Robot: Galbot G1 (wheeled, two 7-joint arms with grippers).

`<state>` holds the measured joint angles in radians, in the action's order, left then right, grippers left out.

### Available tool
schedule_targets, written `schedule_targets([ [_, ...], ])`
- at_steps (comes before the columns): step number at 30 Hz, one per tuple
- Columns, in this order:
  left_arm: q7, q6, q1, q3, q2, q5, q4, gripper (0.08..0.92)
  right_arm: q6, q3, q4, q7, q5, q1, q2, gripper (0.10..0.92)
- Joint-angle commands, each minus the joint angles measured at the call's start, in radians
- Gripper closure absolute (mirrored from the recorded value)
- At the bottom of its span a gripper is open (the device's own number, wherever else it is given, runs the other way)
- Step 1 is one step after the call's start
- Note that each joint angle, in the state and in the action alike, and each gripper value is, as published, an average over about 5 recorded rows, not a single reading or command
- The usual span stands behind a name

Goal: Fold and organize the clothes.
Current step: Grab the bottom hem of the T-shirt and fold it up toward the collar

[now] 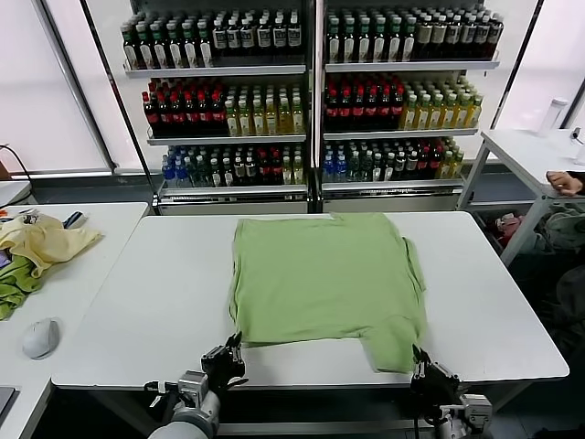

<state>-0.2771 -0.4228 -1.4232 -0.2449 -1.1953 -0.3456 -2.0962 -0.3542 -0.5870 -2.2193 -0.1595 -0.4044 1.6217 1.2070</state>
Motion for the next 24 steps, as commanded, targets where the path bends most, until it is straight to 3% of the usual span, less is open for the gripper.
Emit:
schedule_targets([
  [1,0.005,0.017,0.000,-0.029,0.044,-0.031,-0.105,0.897,0.033,-0.040,-0.051,0.016,-0.032,-0.029,-0.039,0.899],
  [16,-0.005,0.017,0.276,0.054,0.098,-0.079,0.135,0.897,0.008,0.072,0.217,0.000,-0.078,-0.407,-0.143,0.899],
  [24,-0.017,0.023,0.418,0.138,0.082,-0.042,0.304,0.897,-0.003,0.162,0.374,0.004,-0.064,-0.546,-0.154,0.899],
])
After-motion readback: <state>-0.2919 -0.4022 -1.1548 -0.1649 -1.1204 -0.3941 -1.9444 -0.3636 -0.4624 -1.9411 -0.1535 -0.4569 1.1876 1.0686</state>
